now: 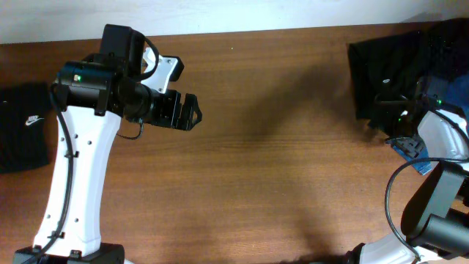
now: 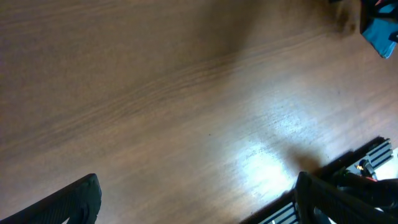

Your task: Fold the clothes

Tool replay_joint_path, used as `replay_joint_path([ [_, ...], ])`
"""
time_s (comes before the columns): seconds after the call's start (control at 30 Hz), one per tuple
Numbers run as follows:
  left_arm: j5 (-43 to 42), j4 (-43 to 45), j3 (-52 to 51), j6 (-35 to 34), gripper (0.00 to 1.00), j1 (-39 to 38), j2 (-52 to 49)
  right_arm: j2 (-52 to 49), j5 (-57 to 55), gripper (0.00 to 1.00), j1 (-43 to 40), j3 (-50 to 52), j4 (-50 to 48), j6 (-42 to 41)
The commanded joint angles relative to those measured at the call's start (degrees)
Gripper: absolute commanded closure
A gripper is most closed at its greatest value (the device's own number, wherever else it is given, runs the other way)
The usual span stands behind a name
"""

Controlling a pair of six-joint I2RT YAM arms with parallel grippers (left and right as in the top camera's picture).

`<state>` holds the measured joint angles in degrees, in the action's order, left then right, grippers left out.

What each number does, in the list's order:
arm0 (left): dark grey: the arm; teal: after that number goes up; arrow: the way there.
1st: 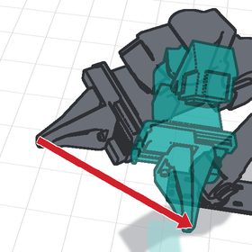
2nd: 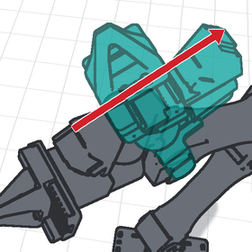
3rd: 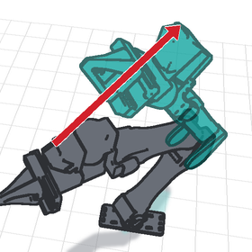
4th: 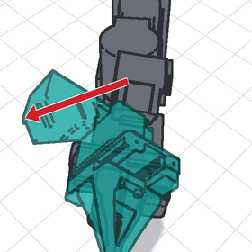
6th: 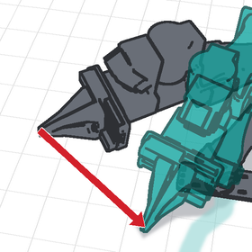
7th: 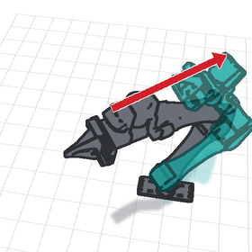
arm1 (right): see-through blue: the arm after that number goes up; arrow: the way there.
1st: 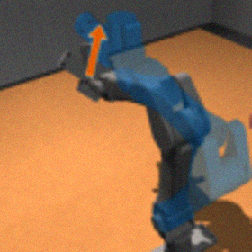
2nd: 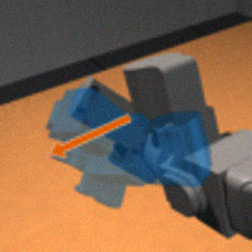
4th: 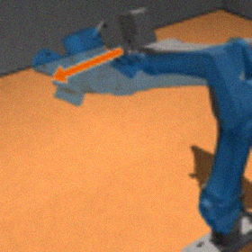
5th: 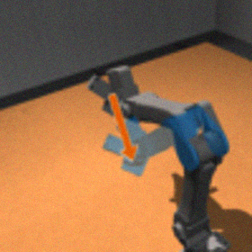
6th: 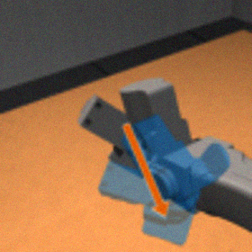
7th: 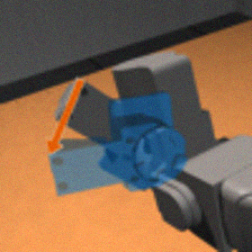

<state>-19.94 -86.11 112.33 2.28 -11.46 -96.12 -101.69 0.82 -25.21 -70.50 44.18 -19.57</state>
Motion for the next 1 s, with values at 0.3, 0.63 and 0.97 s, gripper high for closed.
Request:
replay_joint_path([
  [0.3, 0.2, -1.8, 0.1, -0.3, 0.01, -1.8, 7.3, 0.7, -1.1, 0.01, -0.3, -0.7, 0.0, -0.7],
  [0.63, 0.2, 5.2, -13.9, -0.4, 0.01, -3.5, 28.1, 0.7, -1.1, 0.01, -0.3, -0.7, 0.0, -0.7],
  [0.97, 0.3, 34.2, -57.1, -0.3, 0.01, -0.5, 59.2, 0.7, -1.1, 0.01, -0.3, -0.7, 0.0, -0.7],
])
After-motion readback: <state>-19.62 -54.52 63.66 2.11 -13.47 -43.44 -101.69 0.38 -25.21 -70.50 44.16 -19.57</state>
